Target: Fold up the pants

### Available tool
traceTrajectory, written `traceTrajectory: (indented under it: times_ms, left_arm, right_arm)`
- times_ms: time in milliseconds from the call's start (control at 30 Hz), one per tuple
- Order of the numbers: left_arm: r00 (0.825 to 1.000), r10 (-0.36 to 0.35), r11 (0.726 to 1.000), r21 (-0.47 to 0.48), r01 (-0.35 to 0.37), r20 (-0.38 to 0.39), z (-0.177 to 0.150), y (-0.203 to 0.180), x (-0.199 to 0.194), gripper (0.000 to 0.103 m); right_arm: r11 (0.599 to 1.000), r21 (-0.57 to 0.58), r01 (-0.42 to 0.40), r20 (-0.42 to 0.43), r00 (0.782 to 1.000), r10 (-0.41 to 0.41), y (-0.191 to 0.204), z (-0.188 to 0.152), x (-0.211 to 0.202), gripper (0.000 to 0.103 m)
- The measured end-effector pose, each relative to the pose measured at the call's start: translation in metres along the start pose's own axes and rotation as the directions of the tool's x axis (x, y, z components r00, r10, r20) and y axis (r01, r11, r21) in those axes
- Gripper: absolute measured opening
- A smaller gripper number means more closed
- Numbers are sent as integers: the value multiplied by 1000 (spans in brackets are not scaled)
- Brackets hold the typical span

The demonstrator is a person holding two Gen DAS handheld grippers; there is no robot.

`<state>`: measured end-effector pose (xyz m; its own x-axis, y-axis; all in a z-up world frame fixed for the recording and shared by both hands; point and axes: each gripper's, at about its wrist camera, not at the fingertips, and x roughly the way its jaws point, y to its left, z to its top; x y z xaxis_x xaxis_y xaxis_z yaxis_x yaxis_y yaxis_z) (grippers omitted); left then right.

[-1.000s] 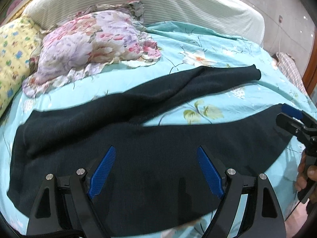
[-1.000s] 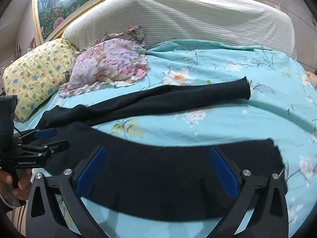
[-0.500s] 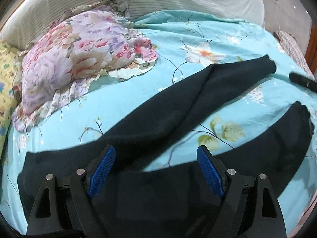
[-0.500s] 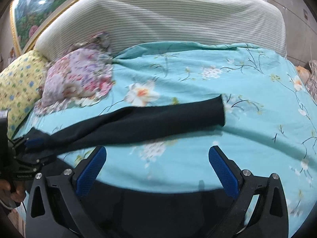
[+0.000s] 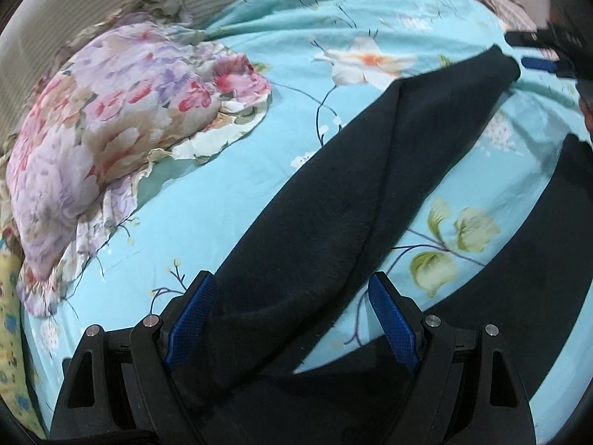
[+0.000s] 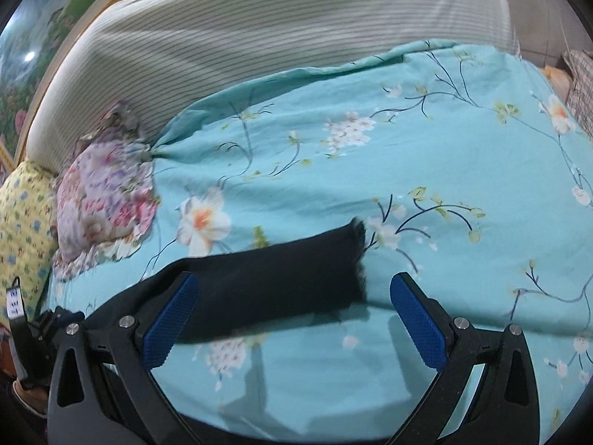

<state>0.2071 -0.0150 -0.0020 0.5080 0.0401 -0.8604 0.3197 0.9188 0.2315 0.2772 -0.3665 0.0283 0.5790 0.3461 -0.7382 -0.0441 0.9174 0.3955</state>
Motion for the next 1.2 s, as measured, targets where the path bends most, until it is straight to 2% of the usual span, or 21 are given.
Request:
traceTrajectory:
  times_ms: [133,233,300,333,367,400,433,467,500,533,567,633,733,900,1200]
  left_arm:
    - [999,-28,999,24,29,-18,2,6,10,83]
    - [998,-62,998,20,62,-17,3,11,11,74]
    - [996,-89,996,15,89,-13,3,14,10,66]
    - [995,-100,995,14,101,-12,3,15,9,58]
    - [993,-116,993,13,116,-12,3,15,9,49]
    - [992,-125,992,14,125,-10,3,15,8,45]
    - [991,-131,991,15,131,-6,3,14,6,37]
    - [991,-134,991,14,134,1,3,13,4,31]
    - [989,-144,989,9,144,10,3,13,0,29]
    - [989,-149,989,4,149,14,2,13,-3,27]
    - [987,-157,988,-3,157,18,2,14,-5,17]
    - [978,-206,978,-33,206,20,1,18,-10,15]
    - [977,-207,977,-50,209,39,-3,22,-19,9]
    - [975,-210,974,-75,215,71,-11,27,-34,6]
    - [959,-240,954,-145,261,151,-43,25,-76,5]
  right_arm:
    - [1000,13,6,-31,1000,-6,-9,9,18,103]
    - [1000,9,27,-49,998,-26,-15,14,31,101]
    - [999,29,32,-62,998,-30,-23,20,42,85]
    - [999,40,32,-70,997,-29,-25,22,45,80]
    - [998,58,30,-81,996,-25,-29,24,49,66]
    - [997,70,24,-87,996,-18,-31,26,52,51]
    - [997,72,23,-91,996,-17,-32,27,53,43]
    - [998,64,28,-95,995,-22,-32,28,54,29]
    - [998,55,37,-88,996,-32,-31,29,52,18]
    - [998,50,34,-80,996,-30,-30,28,48,15]
    - [999,46,22,-65,998,-19,-29,28,43,13]
    - [999,44,11,-49,999,-9,-26,29,36,11]
    - [999,33,-6,-34,999,7,-23,27,27,9]
    - [1000,16,-27,-12,1000,27,-19,22,12,8]
    - [997,-55,-59,18,998,60,-18,-3,-27,8]
